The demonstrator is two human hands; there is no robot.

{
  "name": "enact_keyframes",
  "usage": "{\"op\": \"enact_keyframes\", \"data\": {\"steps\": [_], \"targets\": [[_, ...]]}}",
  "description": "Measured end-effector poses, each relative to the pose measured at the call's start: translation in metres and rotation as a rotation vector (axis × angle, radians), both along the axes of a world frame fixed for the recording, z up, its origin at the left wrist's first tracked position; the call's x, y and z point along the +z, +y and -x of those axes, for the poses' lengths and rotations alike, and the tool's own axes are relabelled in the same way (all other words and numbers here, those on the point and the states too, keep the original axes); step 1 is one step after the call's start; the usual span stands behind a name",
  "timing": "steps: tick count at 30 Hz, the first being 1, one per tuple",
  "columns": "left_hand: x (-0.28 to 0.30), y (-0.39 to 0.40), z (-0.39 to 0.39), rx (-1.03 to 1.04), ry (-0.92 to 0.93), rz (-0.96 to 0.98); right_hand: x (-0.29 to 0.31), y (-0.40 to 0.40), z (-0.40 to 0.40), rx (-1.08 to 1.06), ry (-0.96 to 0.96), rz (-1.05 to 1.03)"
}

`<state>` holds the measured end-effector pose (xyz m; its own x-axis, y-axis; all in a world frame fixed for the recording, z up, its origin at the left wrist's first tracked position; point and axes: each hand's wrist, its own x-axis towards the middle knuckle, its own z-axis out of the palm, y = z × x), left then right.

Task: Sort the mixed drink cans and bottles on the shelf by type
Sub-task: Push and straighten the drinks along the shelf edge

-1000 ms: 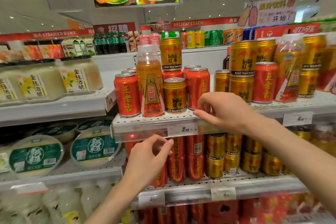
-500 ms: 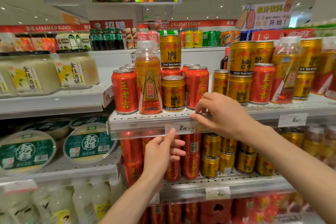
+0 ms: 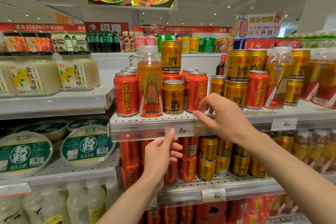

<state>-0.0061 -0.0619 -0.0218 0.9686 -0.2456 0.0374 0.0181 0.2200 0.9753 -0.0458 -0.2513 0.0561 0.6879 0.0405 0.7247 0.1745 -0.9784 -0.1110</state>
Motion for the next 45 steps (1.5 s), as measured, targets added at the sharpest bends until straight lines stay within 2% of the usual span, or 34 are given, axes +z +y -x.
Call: {"op": "enact_keyframes", "data": {"steps": [5, 12, 17, 37, 43, 45], "targets": [[0.001, 0.004, 0.000, -0.018, -0.016, -0.011, 0.016, -0.003, -0.003, -0.096, -0.083, -0.258], [0.002, 0.005, -0.002, -0.027, -0.032, -0.037, 0.022, 0.000, -0.015, -0.077, 0.119, -0.453], [0.002, 0.005, -0.002, -0.031, -0.027, -0.041, 0.019, 0.002, -0.021, -0.053, 0.113, -0.534], [0.003, 0.006, -0.002, -0.045, -0.011, -0.038, 0.011, 0.006, -0.026, -0.067, 0.047, -0.529], [0.003, 0.009, -0.002, -0.043, -0.018, -0.035, 0.012, 0.008, -0.017, -0.079, -0.199, -0.373], [0.003, 0.010, -0.003, -0.043, -0.020, -0.038, 0.016, 0.013, -0.015, -0.055, -0.227, -0.293]]}}
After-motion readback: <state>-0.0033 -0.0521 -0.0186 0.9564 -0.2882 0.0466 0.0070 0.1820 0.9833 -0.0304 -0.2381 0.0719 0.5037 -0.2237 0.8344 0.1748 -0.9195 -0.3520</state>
